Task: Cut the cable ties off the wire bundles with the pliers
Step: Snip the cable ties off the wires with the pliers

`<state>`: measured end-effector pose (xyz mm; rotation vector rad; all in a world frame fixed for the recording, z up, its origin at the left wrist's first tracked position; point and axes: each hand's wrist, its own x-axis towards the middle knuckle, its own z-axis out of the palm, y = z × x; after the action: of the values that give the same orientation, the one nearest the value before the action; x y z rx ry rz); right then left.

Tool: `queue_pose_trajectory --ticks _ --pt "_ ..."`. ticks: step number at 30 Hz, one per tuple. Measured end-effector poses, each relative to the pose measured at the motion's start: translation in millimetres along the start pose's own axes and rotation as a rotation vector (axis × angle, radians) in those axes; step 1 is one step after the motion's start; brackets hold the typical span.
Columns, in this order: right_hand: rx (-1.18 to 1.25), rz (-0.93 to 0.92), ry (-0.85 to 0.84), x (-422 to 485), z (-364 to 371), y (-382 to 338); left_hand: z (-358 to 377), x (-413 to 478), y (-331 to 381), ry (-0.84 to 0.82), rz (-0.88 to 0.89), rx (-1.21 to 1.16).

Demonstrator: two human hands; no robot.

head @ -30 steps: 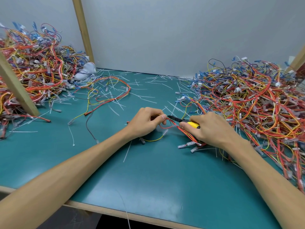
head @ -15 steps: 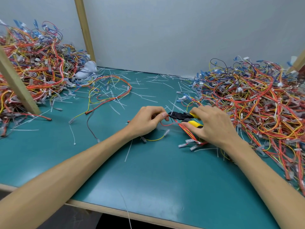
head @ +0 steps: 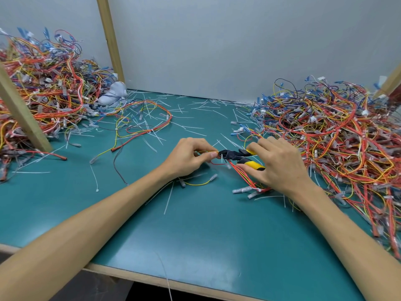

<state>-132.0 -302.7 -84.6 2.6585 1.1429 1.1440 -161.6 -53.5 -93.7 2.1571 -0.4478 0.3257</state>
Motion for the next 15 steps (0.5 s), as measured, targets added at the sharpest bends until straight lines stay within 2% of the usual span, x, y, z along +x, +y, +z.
queue_pose_trajectory --ticks 15 --pt "0.031 -0.01 0.001 -1.0 0.5 -2.5 2.5 -0.6 -0.7 0.039 0.042 0.06"
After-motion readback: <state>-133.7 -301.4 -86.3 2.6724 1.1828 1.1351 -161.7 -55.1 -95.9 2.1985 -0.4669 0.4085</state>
